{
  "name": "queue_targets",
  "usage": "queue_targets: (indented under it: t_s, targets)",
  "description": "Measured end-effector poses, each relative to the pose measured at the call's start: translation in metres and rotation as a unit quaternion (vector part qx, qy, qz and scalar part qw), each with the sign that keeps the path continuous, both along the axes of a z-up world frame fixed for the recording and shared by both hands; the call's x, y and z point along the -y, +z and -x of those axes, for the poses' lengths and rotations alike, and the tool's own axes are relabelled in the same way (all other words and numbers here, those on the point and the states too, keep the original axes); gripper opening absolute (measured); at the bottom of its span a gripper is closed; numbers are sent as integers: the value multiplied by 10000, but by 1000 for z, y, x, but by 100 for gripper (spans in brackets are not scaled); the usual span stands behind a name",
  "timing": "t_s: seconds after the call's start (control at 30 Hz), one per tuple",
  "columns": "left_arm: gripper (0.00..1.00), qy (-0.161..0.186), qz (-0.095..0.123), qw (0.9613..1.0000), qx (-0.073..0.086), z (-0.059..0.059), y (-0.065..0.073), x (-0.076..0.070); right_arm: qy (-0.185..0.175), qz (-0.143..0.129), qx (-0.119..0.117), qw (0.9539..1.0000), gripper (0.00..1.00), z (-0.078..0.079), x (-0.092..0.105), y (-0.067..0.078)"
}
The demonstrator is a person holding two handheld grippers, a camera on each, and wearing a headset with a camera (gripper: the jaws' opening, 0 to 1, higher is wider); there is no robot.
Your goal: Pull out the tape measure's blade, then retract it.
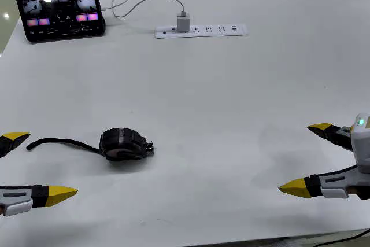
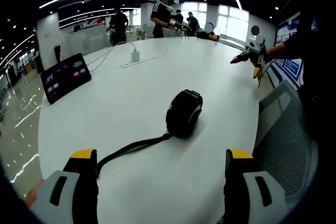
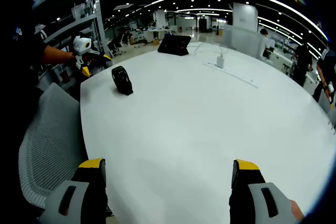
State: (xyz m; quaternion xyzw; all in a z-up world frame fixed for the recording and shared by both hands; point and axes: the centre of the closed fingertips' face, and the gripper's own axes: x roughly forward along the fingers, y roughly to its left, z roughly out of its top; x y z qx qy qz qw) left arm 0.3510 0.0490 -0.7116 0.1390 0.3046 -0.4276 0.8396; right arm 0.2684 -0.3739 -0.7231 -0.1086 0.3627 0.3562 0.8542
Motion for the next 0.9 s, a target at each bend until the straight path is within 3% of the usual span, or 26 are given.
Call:
queue_targets:
  t_s: [0.43,0.57,0.67,0.77,0.9]
  targets:
    - [99,47,-5,10000,42,0,1,-3,101,1,11,9999,99,0,-1,0]
    - [99,64,9,10000,68,-3,2,-1,165,31,131,9998,99,-4,-2,3]
    - [99,68,27,9999,121,-6,2,2,263,59,300,9992,99,-11,-4,5]
    - [99,8,17,9999,155,-9,1,7,341,59,156,9993,99,-13,-8,3]
    - [99,-114,19,9999,128,-10,0,16,466,80,196,9987,99,-19,-15,5]
